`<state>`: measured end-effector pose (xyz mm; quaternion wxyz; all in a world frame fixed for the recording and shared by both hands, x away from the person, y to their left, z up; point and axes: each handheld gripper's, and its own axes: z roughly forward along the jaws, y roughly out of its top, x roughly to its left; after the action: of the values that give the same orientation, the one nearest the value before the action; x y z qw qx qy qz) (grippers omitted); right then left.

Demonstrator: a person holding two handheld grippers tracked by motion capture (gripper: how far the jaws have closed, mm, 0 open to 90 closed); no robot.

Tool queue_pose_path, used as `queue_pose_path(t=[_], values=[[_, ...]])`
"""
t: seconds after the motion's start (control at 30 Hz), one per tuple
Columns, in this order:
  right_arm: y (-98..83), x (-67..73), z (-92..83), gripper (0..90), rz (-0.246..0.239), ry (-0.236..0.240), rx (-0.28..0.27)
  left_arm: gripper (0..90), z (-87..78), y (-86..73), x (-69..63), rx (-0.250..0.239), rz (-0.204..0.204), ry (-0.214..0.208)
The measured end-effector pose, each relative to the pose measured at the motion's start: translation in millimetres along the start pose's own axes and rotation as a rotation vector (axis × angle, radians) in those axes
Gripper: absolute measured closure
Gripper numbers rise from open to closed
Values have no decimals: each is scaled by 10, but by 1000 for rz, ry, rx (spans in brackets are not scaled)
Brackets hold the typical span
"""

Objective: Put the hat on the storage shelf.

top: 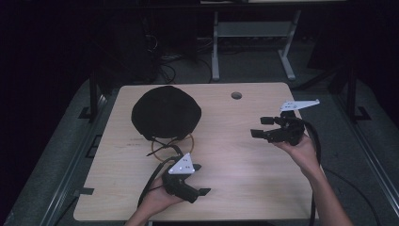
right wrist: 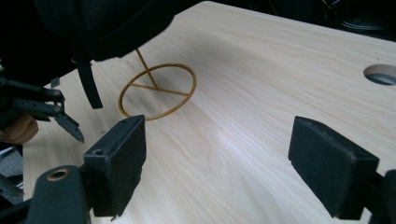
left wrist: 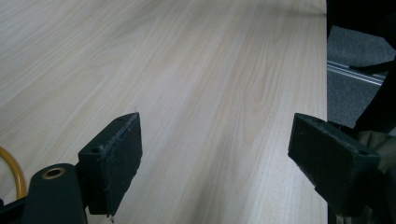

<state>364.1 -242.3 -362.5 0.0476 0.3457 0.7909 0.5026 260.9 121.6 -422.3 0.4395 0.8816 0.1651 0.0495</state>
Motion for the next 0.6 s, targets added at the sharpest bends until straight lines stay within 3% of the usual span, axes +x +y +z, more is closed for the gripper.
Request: queue_pose_path(t=[0.6], values=[[-325,-80,-56,179,28,-12,15,160,39,-18,-7,16,10,23]])
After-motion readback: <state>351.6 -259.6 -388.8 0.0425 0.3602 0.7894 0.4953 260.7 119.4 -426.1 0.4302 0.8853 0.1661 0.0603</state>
